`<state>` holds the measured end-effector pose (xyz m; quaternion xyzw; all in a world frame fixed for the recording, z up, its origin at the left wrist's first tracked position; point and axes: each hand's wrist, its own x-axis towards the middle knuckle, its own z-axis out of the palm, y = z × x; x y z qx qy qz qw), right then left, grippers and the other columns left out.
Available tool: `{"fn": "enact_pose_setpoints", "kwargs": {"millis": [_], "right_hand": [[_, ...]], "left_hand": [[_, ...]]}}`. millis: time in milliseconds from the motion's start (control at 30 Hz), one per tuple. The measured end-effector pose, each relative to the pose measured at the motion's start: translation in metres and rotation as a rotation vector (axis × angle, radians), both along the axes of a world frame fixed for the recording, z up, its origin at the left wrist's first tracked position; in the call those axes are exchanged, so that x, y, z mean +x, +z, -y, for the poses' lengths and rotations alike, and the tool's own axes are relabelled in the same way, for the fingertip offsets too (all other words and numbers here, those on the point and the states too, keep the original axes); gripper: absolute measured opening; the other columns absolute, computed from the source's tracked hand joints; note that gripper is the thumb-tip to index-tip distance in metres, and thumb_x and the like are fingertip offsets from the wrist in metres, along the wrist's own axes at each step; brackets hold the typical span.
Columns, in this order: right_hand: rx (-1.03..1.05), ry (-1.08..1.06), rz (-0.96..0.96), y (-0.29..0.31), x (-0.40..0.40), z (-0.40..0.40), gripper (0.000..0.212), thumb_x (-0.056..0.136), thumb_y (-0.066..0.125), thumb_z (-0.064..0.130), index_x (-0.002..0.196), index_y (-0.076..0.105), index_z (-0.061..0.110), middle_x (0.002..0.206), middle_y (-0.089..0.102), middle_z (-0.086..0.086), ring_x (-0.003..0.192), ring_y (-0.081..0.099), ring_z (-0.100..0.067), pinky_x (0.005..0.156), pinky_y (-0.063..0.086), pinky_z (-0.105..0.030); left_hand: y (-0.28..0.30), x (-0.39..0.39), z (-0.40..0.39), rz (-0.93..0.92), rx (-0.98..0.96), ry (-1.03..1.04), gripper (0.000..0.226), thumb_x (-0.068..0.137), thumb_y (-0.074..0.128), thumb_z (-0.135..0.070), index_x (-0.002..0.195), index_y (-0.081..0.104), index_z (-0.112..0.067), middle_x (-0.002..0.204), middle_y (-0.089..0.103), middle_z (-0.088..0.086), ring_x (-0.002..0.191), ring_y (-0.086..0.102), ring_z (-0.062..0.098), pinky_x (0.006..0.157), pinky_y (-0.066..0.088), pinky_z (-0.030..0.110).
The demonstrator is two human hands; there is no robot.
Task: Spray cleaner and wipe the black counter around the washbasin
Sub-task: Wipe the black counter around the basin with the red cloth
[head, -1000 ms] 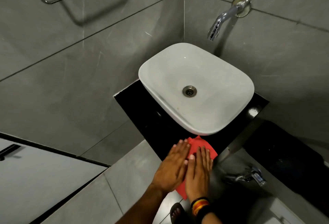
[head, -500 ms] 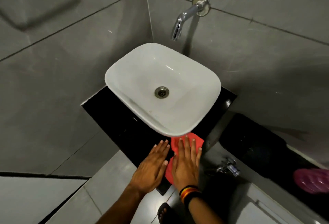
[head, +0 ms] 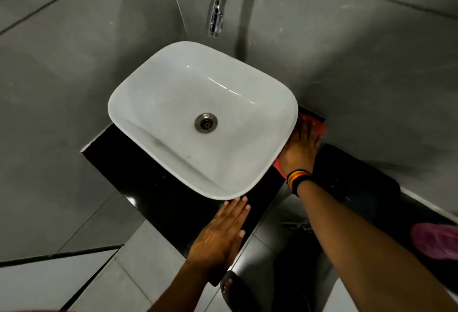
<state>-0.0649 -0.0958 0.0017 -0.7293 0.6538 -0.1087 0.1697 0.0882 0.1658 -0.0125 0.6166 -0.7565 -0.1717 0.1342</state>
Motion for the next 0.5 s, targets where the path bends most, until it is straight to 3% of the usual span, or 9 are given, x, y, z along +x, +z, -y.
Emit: {"fn": "enact_pose_setpoints", "kwargs": {"millis": [100, 233, 400, 500], "right_hand": [[0.020, -0.044, -0.035, 0.001, -0.001, 0.017, 0.073, 0.097, 0.054, 0.025, 0.163, 0.026, 0.014, 0.174, 0.019, -0.011, 0.162, 0.006, -0.035, 0.124, 0.017, -0.067], [0.038, -0.094, 0.083, 0.011, 0.000, 0.023, 0.071, 0.098, 0.050, 0.019, 0.164, 0.024, 0.017, 0.174, 0.018, -0.007, 0.162, 0.005, -0.032, 0.118, 0.033, -0.065], [-0.003, -0.097, 0.106, 0.009, -0.016, 0.019, 0.069, 0.094, 0.046, 0.008, 0.161, 0.029, 0.005, 0.170, 0.025, -0.020, 0.160, 0.011, -0.041, 0.131, 0.012, -0.051], [-0.068, -0.120, 0.017, 0.003, -0.042, 0.007, 0.074, 0.088, 0.023, 0.024, 0.151, 0.041, -0.009, 0.159, 0.039, -0.031, 0.153, 0.028, -0.048, 0.129, 0.013, -0.059]], "left_hand": [[-0.004, 0.000, 0.003, 0.001, 0.026, 0.002, 0.059, 0.108, 0.036, -0.028, 0.164, 0.026, -0.012, 0.174, 0.020, 0.004, 0.163, 0.013, 0.017, 0.132, 0.017, 0.041], [-0.007, 0.003, 0.000, -0.020, 0.037, -0.005, 0.058, 0.109, 0.034, -0.031, 0.164, 0.027, -0.013, 0.175, 0.019, 0.002, 0.163, 0.015, 0.018, 0.133, 0.013, 0.037], [-0.007, 0.004, 0.003, 0.011, 0.030, -0.019, 0.059, 0.109, 0.027, -0.034, 0.163, 0.029, -0.013, 0.175, 0.018, 0.001, 0.162, 0.017, 0.019, 0.133, 0.010, 0.035], [-0.004, 0.002, 0.003, 0.019, 0.017, -0.016, 0.058, 0.110, 0.023, -0.035, 0.163, 0.031, -0.012, 0.174, 0.022, 0.002, 0.162, 0.018, 0.018, 0.132, 0.013, 0.035]]}}
